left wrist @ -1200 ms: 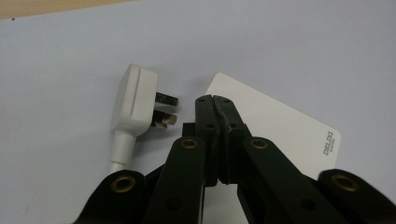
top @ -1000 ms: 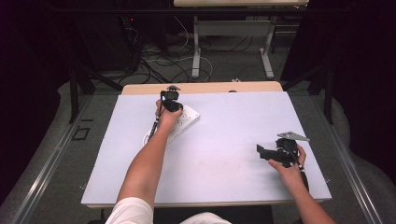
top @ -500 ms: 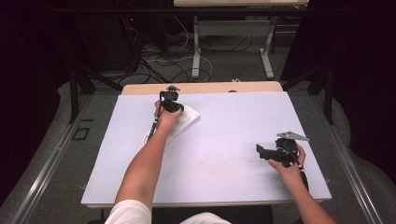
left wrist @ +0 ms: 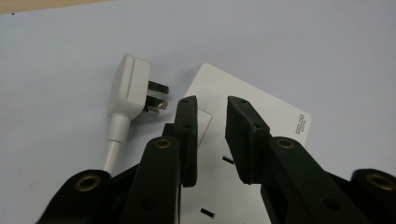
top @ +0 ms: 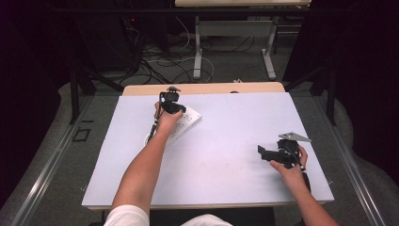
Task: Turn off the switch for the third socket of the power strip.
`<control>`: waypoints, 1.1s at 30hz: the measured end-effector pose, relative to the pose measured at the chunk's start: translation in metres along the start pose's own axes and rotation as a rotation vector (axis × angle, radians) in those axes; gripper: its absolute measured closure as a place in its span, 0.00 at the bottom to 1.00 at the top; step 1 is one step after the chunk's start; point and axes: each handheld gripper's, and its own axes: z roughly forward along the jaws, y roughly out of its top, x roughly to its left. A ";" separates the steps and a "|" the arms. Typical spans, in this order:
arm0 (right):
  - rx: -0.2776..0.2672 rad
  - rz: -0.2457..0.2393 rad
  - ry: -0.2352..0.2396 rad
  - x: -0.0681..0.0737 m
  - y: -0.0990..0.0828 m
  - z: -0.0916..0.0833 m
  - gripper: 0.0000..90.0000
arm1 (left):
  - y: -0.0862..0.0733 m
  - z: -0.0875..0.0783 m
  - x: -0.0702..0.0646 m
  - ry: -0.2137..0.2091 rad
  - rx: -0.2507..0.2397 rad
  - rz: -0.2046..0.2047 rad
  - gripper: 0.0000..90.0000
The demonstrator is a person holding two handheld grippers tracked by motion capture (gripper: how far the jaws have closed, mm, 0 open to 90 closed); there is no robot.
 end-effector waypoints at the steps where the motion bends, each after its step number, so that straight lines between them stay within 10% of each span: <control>1: 0.000 0.001 0.000 0.000 0.000 0.000 0.03 | 0.000 -0.001 -0.001 -0.002 0.003 -0.003 0.81; 33: -0.005 -0.012 0.011 0.001 0.001 0.001 0.03 | -0.006 -0.039 -0.006 -0.049 -0.043 0.032 0.65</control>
